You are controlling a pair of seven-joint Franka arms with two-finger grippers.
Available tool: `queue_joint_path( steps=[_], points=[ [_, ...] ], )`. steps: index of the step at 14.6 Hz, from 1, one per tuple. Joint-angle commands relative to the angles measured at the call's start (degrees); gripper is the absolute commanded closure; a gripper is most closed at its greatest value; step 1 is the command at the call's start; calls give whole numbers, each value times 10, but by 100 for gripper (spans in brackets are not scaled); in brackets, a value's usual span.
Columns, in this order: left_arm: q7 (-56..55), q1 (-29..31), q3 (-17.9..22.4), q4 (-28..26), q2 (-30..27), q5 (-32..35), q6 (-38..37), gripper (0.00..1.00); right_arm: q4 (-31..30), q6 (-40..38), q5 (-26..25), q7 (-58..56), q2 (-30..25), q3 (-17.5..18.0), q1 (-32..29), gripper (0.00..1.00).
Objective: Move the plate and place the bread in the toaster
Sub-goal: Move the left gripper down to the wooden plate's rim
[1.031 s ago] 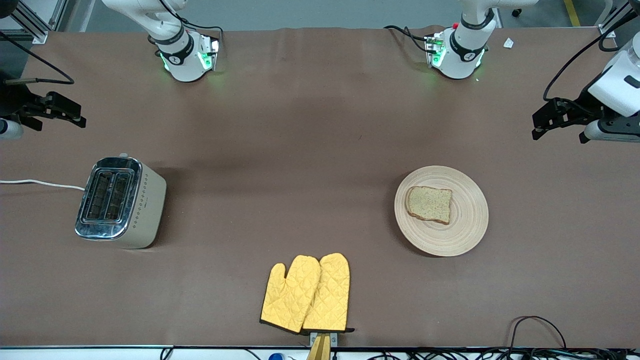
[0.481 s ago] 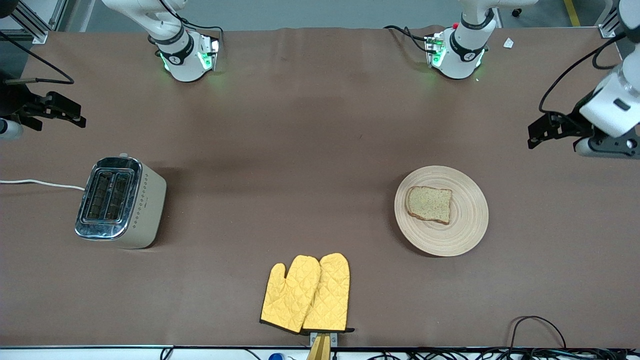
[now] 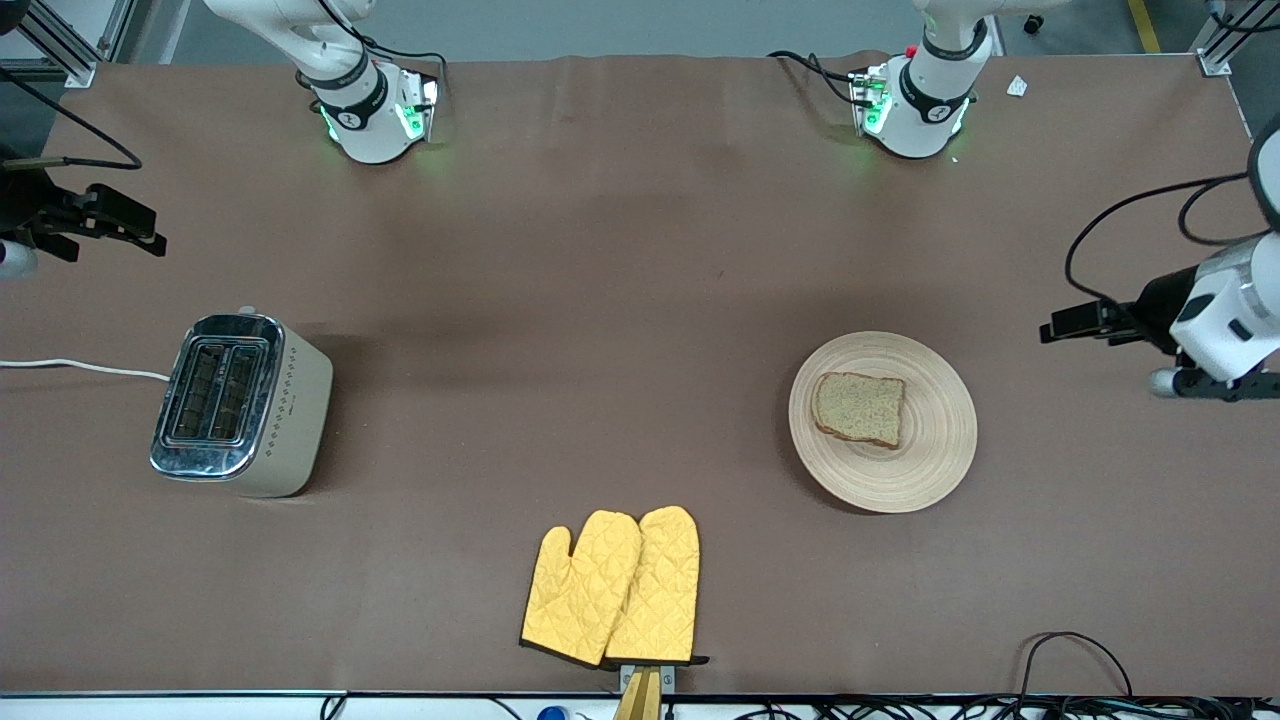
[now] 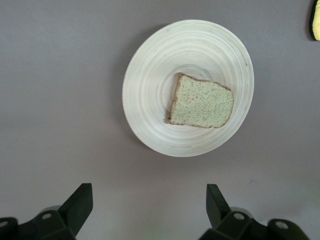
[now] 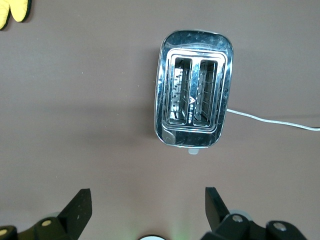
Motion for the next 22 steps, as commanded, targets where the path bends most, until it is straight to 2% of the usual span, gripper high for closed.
queue_joint_path(
  steps=[1,7,10,17,20,21,22],
  points=[
    [37,14,-2,16,56,-38,24,0,20,-1,1,-7,-5,2,-11,0],
    [244,80,-2,16,187,-124,103,0,20,-4,2,-7,-5,2,-30,0],
    [331,94,-2,31,244,-163,121,0,21,-10,-3,1,-5,3,-28,0],
    [390,84,-7,45,301,-250,130,1,47,-12,-6,1,-5,1,-31,0],
    [414,83,-14,45,317,-264,132,9,58,-21,-10,2,-5,1,-36,0],
    [439,83,-16,45,323,-266,132,16,57,-22,-12,3,-5,1,-34,0],
    [464,83,-16,45,326,-267,134,28,57,-29,-12,3,-5,1,-34,0]
  ],
)
